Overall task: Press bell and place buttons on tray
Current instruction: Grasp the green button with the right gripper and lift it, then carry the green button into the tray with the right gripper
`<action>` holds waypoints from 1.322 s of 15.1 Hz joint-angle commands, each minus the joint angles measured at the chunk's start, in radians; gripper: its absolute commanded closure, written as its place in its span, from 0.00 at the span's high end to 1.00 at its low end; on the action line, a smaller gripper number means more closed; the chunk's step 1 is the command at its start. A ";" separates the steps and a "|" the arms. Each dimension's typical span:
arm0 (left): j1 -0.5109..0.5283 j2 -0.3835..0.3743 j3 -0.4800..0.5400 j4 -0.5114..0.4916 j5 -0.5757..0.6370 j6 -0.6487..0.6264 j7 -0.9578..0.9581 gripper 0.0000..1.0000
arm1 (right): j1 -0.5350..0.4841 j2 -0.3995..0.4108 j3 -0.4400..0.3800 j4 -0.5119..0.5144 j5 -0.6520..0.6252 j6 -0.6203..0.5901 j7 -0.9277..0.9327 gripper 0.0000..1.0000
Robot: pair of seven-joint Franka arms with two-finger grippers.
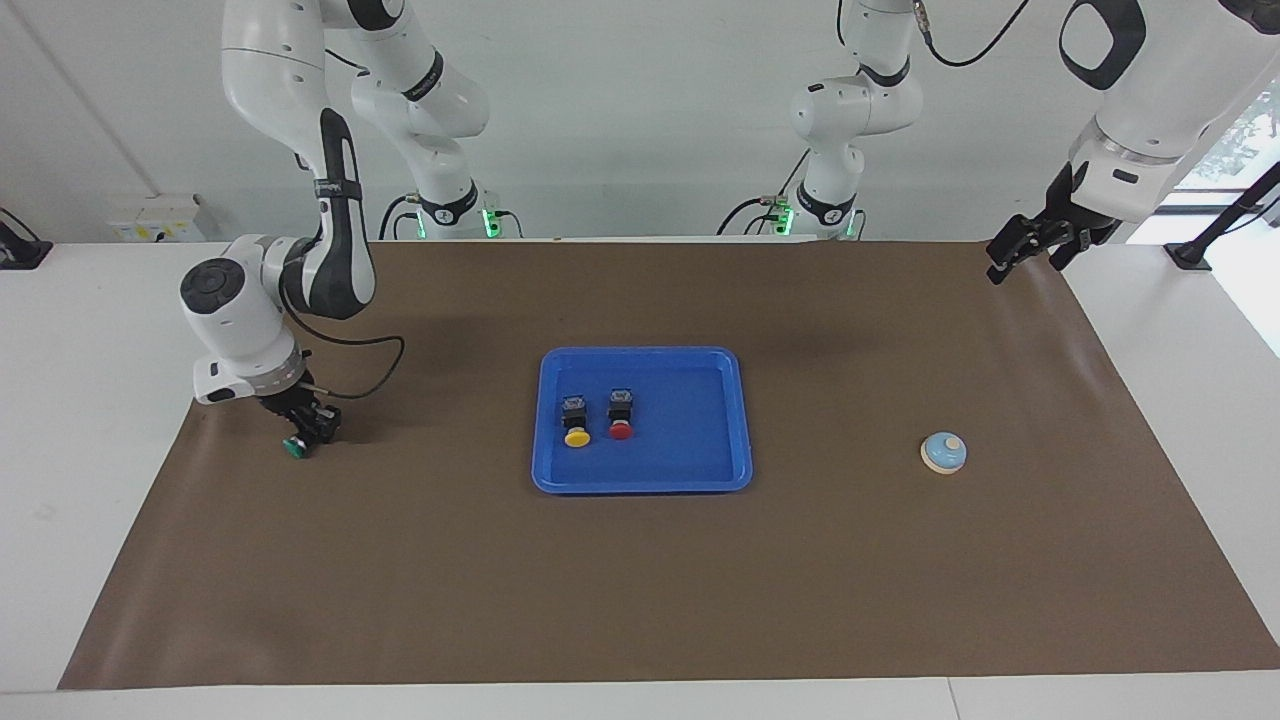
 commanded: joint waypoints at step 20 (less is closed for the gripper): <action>0.003 -0.025 -0.001 -0.022 0.008 -0.009 -0.009 1.00 | 0.642 0.080 0.064 0.438 0.263 -0.330 0.426 0.00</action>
